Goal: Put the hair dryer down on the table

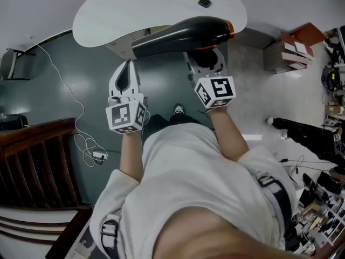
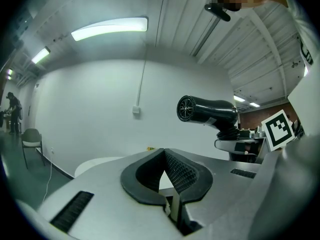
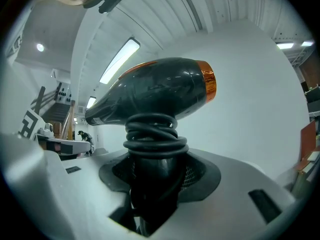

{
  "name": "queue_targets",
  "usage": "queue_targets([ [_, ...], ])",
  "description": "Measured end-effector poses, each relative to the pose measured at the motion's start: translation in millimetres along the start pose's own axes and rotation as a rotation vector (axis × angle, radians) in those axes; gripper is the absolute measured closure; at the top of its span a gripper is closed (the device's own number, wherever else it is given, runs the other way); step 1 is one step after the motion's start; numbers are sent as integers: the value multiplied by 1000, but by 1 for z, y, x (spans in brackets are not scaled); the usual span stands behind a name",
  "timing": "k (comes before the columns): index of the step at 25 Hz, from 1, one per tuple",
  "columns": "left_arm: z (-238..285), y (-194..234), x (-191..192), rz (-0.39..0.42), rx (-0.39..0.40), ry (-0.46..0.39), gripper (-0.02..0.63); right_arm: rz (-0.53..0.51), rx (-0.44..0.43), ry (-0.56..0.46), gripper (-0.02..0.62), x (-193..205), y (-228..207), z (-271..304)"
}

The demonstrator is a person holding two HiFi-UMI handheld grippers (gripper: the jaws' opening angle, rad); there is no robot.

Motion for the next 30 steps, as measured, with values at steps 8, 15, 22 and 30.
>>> queue_targets([
  [8,24,19,-1,-15,-10,24,589,14,-11,24,387,0,-10,36],
  [15,71,51,-10,-20,8,30,589,9,0,44,387,-7,-18,83],
  [22,127,102,-21,-21,39,52,589,27,16,68,387,-14,-21,152],
  [30,188,156,-27,-14,92,79,589,34,53,96,387,-17,-18,218],
])
Point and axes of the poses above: the fingertips, and each gripper's own axes: z forward along the fingers, y to its left, x out of its underside, the point moved 7 cm from there along -z, backward along the fingers, and after that the axes turned 15 degrees about y, right-handed, at the moved point
